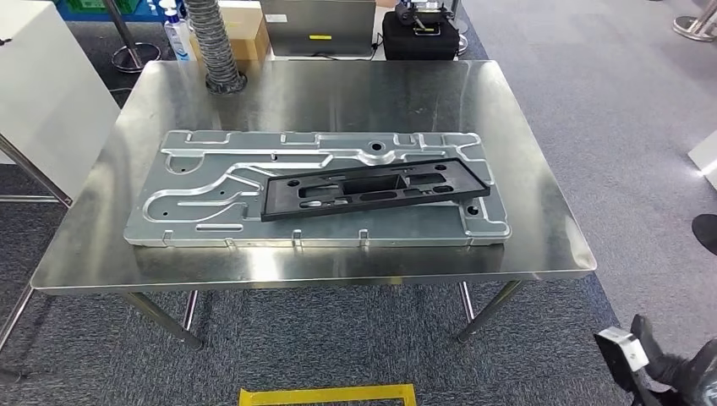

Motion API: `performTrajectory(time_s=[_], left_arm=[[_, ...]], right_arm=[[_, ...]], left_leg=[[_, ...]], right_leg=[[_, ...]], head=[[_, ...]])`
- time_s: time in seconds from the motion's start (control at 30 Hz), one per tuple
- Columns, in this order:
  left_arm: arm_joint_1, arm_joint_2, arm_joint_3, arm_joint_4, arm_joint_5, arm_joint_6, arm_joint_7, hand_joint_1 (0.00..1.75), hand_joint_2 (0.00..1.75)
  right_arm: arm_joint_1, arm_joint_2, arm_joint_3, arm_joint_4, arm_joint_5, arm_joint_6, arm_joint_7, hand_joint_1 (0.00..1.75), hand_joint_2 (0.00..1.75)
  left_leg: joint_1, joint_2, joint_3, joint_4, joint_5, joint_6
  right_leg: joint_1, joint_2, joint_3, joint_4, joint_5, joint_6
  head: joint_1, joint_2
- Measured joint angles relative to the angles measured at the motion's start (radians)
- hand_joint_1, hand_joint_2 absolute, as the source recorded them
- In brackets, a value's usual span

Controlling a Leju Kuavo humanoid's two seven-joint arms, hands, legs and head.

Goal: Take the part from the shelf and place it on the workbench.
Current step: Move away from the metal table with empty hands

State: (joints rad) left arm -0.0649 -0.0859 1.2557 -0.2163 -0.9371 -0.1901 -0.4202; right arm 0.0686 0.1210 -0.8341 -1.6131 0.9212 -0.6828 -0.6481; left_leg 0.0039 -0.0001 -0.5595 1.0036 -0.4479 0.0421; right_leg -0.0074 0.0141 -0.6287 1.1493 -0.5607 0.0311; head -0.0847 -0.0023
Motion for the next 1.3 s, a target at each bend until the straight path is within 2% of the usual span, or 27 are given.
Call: performTrajectory(time_s=[0.07, 0.1, 0.13, 0.2, 0.27, 0.3, 0.4, 0.43, 0.53, 0.57, 0.6, 0.63, 0.67, 0.73, 0.77, 0.8, 0.83, 0.9, 0.93, 0.97, 1.03, 1.07, 1.1, 1.13, 1.17, 1.23, 1.3], left_arm=[[0.002, 0.000, 0.003, 0.000, -0.002, 0.000, 0.000, 0.00, 0.00], [0.002, 0.000, 0.004, 0.000, -0.003, 0.000, 0.001, 0.00, 0.00], [0.003, 0.000, 0.005, 0.000, -0.004, 0.001, 0.002, 0.00, 0.00], [0.002, 0.000, 0.006, 0.000, -0.006, 0.001, 0.005, 0.00, 0.00], [0.003, 0.000, 0.008, 0.000, -0.008, 0.002, 0.009, 0.00, 0.00], [0.003, -0.001, 0.009, 0.000, -0.009, 0.002, 0.010, 0.00, 0.00], [0.004, -0.002, 0.014, 0.000, -0.013, 0.000, 0.015, 0.00, 0.00], [0.005, -0.002, 0.014, 0.000, -0.015, 0.000, 0.016, 0.00, 0.00], [0.009, -0.005, 0.017, 0.000, -0.023, 0.000, 0.018, 0.00, 0.00], [0.010, -0.006, 0.018, 0.000, -0.026, 0.000, 0.018, 0.00, 0.00], [0.010, -0.007, 0.018, 0.000, -0.029, 0.001, 0.019, 0.00, 0.00], [0.010, -0.008, 0.018, 0.000, -0.032, 0.002, 0.020, 0.00, 0.00], [0.009, -0.008, 0.018, 0.000, -0.035, 0.002, 0.021, 0.00, 0.00], [0.007, -0.008, 0.018, 0.000, -0.040, 0.003, 0.023, 0.00, 0.00], [0.005, -0.008, 0.018, 0.000, -0.043, 0.004, 0.024, 0.00, 0.00], [0.005, -0.008, 0.018, 0.000, -0.046, 0.004, 0.024, 0.00, 0.00], [0.005, -0.008, 0.018, 0.000, -0.050, 0.004, 0.024, 0.00, 0.00], [0.005, -0.009, 0.018, 0.000, -0.055, 0.003, 0.024, 0.00, 0.00], [0.004, -0.009, 0.018, 0.000, -0.057, 0.003, 0.023, 0.00, 0.00], [0.004, -0.009, 0.018, 0.000, -0.058, 0.002, 0.022, 0.00, 0.00], [0.003, -0.008, 0.018, 0.000, -0.064, 0.002, 0.019, 0.00, 0.00], [0.003, -0.008, 0.018, 0.000, -0.068, 0.002, 0.018, 0.00, 0.00], [0.003, -0.008, 0.017, 0.000, -0.073, 0.001, 0.018, 0.00, 0.00], [0.003, -0.008, 0.016, 0.000, -0.077, 0.000, 0.018, 0.00, 0.00], [0.003, -0.008, 0.014, 0.000, -0.081, -0.001, 0.018, 0.00, 0.00], [0.003, -0.008, 0.009, 0.000, -0.087, -0.001, 0.019, 0.00, 0.00], [0.004, -0.008, 0.004, 0.000, -0.090, -0.002, 0.019, 0.00, 0.00]], right_arm=[[0.000, 0.065, -0.049, 0.069, 0.056, 0.009, 0.000, 0.00, 0.00], [-0.001, 0.099, -0.071, 0.105, 0.078, 0.012, 0.000, 0.00, 0.00], [-0.002, 0.130, -0.090, 0.138, 0.092, 0.016, 0.000, 0.00, 0.00], [-0.009, 0.177, -0.119, 0.202, 0.105, 0.032, 0.000, 0.00, 0.00], [-0.025, 0.192, -0.146, 0.270, 0.108, 0.051, 0.001, 0.00, 0.00], [-0.034, 0.190, -0.161, 0.307, 0.108, 0.063, 0.002, 0.00, 0.00], [-0.058, 0.184, -0.211, 0.453, 0.105, 0.104, 0.002, 0.00, 0.00], [-0.063, 0.183, -0.229, 0.507, 0.105, 0.109, 0.001, 0.00, 0.00], [-0.073, 0.183, -0.274, 0.672, 0.112, 0.099, 0.001, 0.00, 0.00], [-0.075, 0.182, -0.286, 0.722, 0.118, 0.094, 0.004, 0.00, 0.00], [-0.077, 0.181, -0.295, 0.769, 0.128, 0.091, 0.011, 0.00, 0.00], [-0.080, 0.179, -0.306, 0.820, 0.142, 0.090, 0.027, 0.00, 0.00], [-0.084, 0.178, -0.315, 0.873, 0.159, 0.092, 0.056, 0.00, 0.00], [-0.089, 0.175, -0.328, 0.972, 0.197, 0.107, 0.142, 0.00, 0.00], [-0.091, 0.174, -0.330, 1.011, 0.214, 0.119, 0.191, 0.00, 0.00], [-0.093, 0.174, -0.331, 1.041, 0.228, 0.132, 0.233, 0.00, 0.00], [-0.094, 0.173, -0.332, 1.070, 0.241, 0.145, 0.272, 0.00, 0.00], [-0.097, 0.172, -0.333, 1.121, 0.265, 0.174, 0.340, 0.00, 0.00], [-0.098, 0.171, -0.333, 1.143, 0.278, 0.190, 0.373, 0.00, 0.00], [-0.099, 0.171, -0.333, 1.162, 0.289, 0.206, 0.402, 0.00, 0.00], [-0.100, 0.171, -0.333, 1.197, 0.304, 0.251, 0.458, 0.00, 0.00], [-0.101, 0.171, -0.333, 1.211, 0.307, 0.282, 0.483, 0.00, 0.00], [-0.101, 0.171, -0.332, 1.223, 0.310, 0.314, 0.507, 0.00, 0.00], [-0.102, 0.170, -0.332, 1.233, 0.314, 0.344, 0.528, 0.00, 0.00], [-0.103, 0.169, -0.331, 1.243, 0.320, 0.369, 0.543, 0.00, 0.00], [-0.107, 0.167, -0.327, 1.256, 0.331, 0.399, 0.559, 0.00, 0.00], [-0.112, 0.162, -0.321, 1.267, 0.337, 0.417, 0.561, 0.00, 0.00]], left_leg=[[-0.003, 0.008, -0.017, 0.001, 0.011, 0.001], [-0.005, 0.011, -0.027, 0.003, 0.017, 0.000], [-0.005, 0.014, -0.036, 0.004, 0.022, -0.002], [-0.005, 0.017, -0.054, 0.009, 0.035, -0.007], [-0.006, 0.019, -0.063, 0.012, 0.047, -0.017], [-0.004, 0.020, -0.064, 0.012, 0.053, -0.023], [0.004, 0.021, -0.070, 0.013, 0.059, -0.042], [0.005, 0.019, -0.078, 0.032, 0.034, -0.045], [0.008, 0.011, -0.118, 0.184, -0.111, -0.052], [0.009, 0.011, -0.125, 0.240, -0.140, -0.055], [0.010, 0.011, -0.122, 0.277, -0.146, -0.057], [0.010, 0.011, -0.106, 0.287, -0.132, -0.060], [0.011, 0.011, -0.070, 0.256, -0.104, -0.061], [0.012, 0.007, 0.041, 0.116, -0.075, -0.058], [0.011, 0.005, 0.090, 0.047, -0.079, -0.054], [0.009, 0.002, 0.120, 0.000, -0.090, -0.050], [0.005, 0.001, 0.131, -0.022, -0.097, -0.044], [0.004, 0.005, 0.121, -0.028, -0.084, -0.029], [0.005, 0.009, 0.111, -0.028, -0.073, -0.020], [0.006, 0.012, 0.099, -0.029, -0.060, -0.012], [0.004, 0.017, 0.067, -0.029, -0.035, -0.004], [0.003, 0.018, 0.049, -0.028, -0.022, -0.004], [0.002, 0.020, 0.031, -0.027, -0.009, -0.005], [0.002, 0.021, 0.013, -0.024, 0.004, -0.007], [0.001, 0.022, -0.006, -0.021, 0.016, -0.009], [0.000, 0.023, -0.039, -0.012, 0.038, -0.016], [-0.002, 0.024, -0.057, -0.004, 0.055, -0.026]], right_leg=[[-0.002, -0.001, -0.036, 0.114, -0.058, 0.005], [-0.003, -0.002, -0.032, 0.130, -0.060, 0.005], [-0.003, -0.002, -0.011, 0.110, -0.044, 0.004], [-0.003, -0.007, 0.080, -0.023, 0.000, -0.001], [0.003, -0.013, 0.153, -0.138, 0.024, -0.010], [0.008, -0.014, 0.165, -0.160, 0.024, -0.016], [0.015, -0.013, 0.153, -0.174, 0.052, -0.037], [0.014, -0.013, 0.145, -0.179, 0.065, -0.045], [0.015, -0.014, 0.107, -0.181, 0.099, -0.058], [0.015, -0.014, 0.092, -0.180, 0.109, -0.059], [0.016, -0.014, 0.076, -0.178, 0.120, -0.059], [0.016, -0.013, 0.059, -0.175, 0.131, -0.058], [0.016, -0.012, 0.041, -0.171, 0.141, -0.056], [0.015, -0.009, 0.010, -0.158, 0.159, -0.048], [0.015, -0.008, 0.000, -0.152, 0.166, -0.042], [0.015, -0.008, -0.004, -0.148, 0.173, -0.037], [0.015, -0.007, -0.005, -0.147, 0.181, -0.032], [0.012, -0.006, -0.009, -0.146, 0.191, -0.021], [0.010, -0.006, -0.017, -0.132, 0.171, -0.016], [0.008, -0.006, -0.030, -0.100, 0.130, -0.012], [0.004, -0.007, -0.062, 0.017, 0.020, -0.006], [0.003, -0.007, -0.073, 0.081, -0.014, -0.003], [0.003, -0.008, -0.075, 0.128, -0.022, -0.001], [0.003, -0.008, -0.063, 0.147, -0.008, -0.001], [0.003, -0.008, -0.032, 0.127, 0.021, -0.002], [0.004, -0.009, 0.082, -0.005, 0.052, -0.008], [0.009, -0.009, 0.185, -0.151, 0.029, -0.017]], head=[[0.000, 0.000], [0.000, 0.000], [0.000, 0.000], [0.000, 0.000], [0.000, 0.000], [0.000, 0.000], [0.000, 0.000], [0.000, 0.000], [0.000, 0.000], [0.000, 0.000], [0.000, 0.000], [0.000, 0.000], [0.000, 0.000], [0.000, 0.000], [0.000, 0.000], [0.000, 0.000], [0.000, 0.000], [0.000, 0.000], [0.000, 0.000], [0.000, 0.000], [0.000, 0.000], [0.000, 0.000], [0.000, 0.000], [0.000, 0.000], [0.000, 0.000], [0.000, 0.000], [0.000, 0.000]])
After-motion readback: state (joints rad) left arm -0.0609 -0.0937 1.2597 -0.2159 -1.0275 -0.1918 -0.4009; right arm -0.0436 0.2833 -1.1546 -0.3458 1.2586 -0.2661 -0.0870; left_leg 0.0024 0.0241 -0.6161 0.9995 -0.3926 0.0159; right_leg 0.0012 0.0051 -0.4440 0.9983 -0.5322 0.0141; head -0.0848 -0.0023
